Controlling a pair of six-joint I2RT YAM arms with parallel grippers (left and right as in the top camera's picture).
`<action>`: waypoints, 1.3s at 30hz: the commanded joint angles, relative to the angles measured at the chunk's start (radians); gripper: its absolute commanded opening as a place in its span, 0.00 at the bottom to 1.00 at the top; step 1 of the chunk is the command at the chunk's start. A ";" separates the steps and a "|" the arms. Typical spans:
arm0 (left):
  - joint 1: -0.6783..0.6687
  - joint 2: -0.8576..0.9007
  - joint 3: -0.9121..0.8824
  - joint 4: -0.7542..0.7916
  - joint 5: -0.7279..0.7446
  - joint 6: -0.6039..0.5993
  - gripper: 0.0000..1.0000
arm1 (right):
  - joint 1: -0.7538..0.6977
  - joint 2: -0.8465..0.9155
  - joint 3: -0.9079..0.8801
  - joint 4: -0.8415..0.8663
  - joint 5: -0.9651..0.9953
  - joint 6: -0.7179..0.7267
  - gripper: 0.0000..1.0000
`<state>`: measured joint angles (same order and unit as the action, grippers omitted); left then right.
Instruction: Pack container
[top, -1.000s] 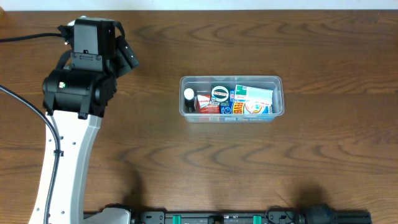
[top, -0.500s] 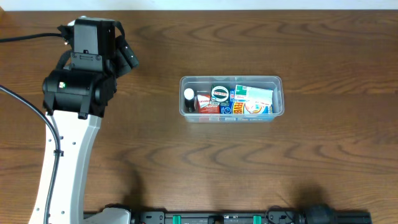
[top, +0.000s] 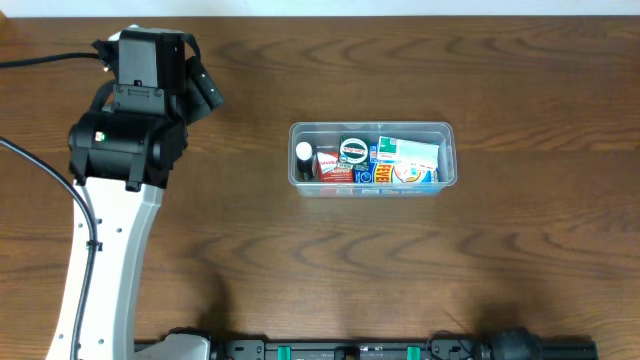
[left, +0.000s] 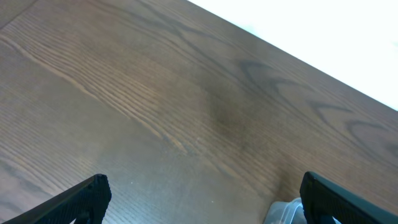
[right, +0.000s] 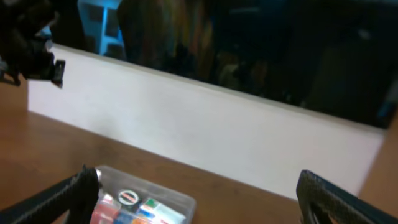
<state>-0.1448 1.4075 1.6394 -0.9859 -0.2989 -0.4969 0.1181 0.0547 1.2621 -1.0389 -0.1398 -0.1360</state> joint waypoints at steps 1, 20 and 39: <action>0.003 0.011 0.014 0.000 -0.016 0.006 0.98 | 0.001 -0.009 -0.132 0.068 -0.026 0.095 0.99; 0.003 0.011 0.014 0.000 -0.017 0.006 0.98 | 0.001 -0.008 -0.834 0.699 0.085 0.331 0.99; 0.003 0.011 0.012 0.000 -0.017 0.006 0.98 | 0.001 -0.006 -1.201 1.151 0.099 0.412 0.99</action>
<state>-0.1448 1.4075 1.6394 -0.9863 -0.2989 -0.4969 0.1181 0.0540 0.1028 0.0982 -0.0532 0.2546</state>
